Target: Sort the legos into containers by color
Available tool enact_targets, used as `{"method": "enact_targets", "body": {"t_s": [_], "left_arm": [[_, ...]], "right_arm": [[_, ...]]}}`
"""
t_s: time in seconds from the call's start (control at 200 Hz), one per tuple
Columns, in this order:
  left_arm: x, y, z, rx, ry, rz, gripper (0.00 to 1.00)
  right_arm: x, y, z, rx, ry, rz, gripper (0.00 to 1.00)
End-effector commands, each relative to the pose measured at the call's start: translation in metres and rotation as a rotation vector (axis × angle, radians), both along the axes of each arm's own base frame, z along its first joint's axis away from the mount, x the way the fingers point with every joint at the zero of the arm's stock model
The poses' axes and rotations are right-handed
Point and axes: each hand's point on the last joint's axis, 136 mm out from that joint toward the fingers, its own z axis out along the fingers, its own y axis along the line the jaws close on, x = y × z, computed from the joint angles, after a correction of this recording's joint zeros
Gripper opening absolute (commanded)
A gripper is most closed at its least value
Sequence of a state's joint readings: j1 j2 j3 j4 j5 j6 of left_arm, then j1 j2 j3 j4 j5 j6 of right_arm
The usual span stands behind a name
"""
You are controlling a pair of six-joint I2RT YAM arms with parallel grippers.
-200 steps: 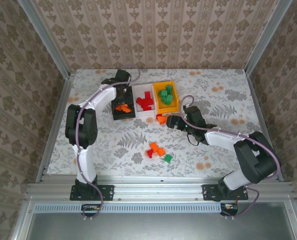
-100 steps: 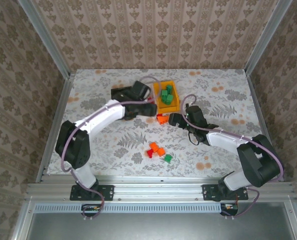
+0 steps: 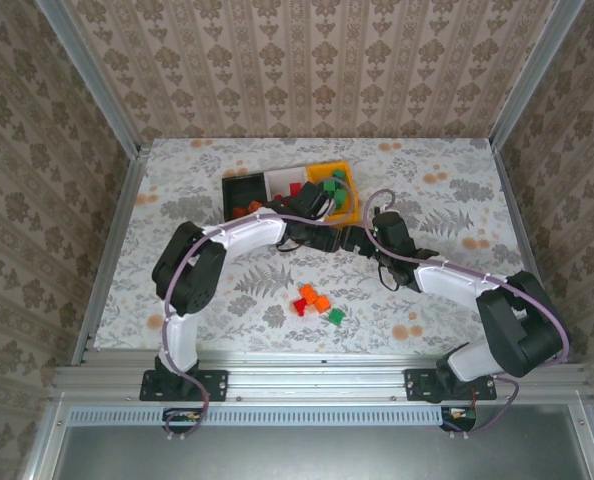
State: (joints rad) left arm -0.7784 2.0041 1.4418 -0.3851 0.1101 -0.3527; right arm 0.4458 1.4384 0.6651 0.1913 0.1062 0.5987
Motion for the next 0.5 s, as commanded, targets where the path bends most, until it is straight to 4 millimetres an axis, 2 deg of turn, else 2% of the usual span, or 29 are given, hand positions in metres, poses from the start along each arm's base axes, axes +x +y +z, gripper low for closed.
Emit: {"method": "enact_targets", "body": {"t_s": [0.0, 0.29, 0.495], "left_arm": [[0.012, -0.006, 0.007, -0.007, -0.058, -0.02, 0.72], [0.013, -0.021, -0.003, -0.036, -0.082, -0.053, 0.67], [0.0, -0.034, -0.005, -0.064, -0.062, -0.094, 0.6]], "right_arm": [[-0.004, -0.006, 0.003, -0.015, -0.011, -0.018, 1.0], [-0.003, -0.006, 0.001, -0.017, -0.007, -0.018, 1.0], [-0.002, -0.005, -0.001, -0.021, -0.001, -0.016, 1.0]]}}
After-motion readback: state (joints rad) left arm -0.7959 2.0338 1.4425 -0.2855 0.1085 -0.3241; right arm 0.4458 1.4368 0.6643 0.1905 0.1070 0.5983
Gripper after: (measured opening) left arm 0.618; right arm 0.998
